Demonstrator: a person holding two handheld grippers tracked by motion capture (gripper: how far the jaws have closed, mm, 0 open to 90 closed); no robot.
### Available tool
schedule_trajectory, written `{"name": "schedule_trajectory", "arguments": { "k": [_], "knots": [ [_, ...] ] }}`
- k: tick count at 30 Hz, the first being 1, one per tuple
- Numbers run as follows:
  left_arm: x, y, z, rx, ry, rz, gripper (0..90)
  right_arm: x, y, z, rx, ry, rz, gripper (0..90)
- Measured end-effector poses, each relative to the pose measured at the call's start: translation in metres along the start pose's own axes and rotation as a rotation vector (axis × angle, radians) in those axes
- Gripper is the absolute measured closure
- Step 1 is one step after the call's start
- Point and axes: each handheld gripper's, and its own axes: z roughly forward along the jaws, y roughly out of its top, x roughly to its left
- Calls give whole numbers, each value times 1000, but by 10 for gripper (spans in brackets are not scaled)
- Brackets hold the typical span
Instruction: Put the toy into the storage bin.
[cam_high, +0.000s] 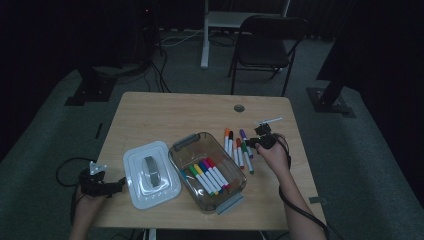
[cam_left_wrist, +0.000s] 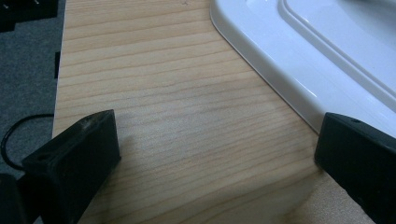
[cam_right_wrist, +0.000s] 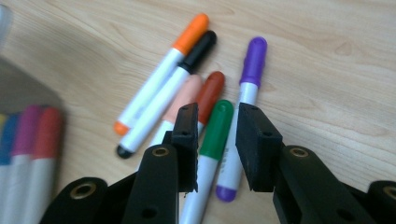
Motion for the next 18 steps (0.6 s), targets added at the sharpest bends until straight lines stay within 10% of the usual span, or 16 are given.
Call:
{"name": "schedule_trajectory", "arguments": {
  "k": [18],
  "knots": [
    [0, 0, 0, 0, 0, -1, 5, -21, 10, 45, 101, -60, 79, 697]
  ]
}}
